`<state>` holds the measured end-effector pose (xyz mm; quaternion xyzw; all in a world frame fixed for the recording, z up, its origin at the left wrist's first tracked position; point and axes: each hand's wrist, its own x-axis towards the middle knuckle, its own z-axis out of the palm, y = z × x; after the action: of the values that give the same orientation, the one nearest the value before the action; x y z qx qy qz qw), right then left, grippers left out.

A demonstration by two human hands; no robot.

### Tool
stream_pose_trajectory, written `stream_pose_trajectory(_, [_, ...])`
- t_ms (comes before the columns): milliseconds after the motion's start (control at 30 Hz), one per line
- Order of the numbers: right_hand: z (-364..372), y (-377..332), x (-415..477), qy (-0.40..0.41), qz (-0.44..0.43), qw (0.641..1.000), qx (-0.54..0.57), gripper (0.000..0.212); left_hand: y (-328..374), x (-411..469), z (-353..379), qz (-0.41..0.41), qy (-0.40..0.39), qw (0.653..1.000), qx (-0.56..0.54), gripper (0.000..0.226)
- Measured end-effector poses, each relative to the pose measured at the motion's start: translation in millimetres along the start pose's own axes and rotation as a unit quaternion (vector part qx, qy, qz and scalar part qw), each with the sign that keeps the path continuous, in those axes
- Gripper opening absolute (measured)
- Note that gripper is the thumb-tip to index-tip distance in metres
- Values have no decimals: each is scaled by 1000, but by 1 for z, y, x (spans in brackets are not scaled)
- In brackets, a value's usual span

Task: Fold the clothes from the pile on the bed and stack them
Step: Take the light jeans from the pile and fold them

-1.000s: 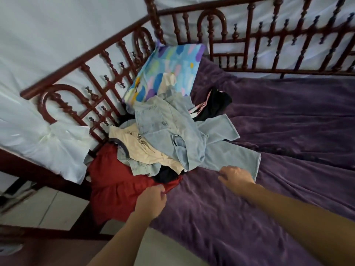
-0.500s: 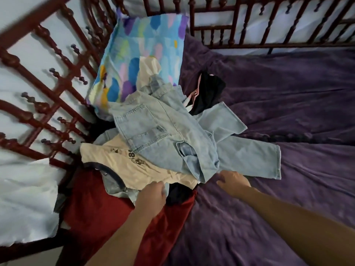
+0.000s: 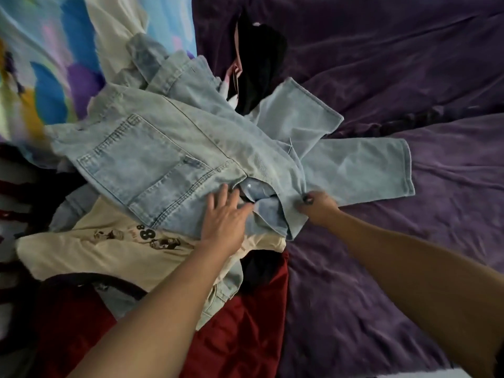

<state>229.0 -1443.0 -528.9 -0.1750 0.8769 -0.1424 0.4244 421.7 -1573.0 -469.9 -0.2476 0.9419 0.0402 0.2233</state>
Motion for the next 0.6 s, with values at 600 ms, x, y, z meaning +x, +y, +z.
stream_pose_trajectory(600, [-170, -27, -153, -15, -1, 809, 587, 12, 56, -79, -127, 27, 41, 977, -209, 59])
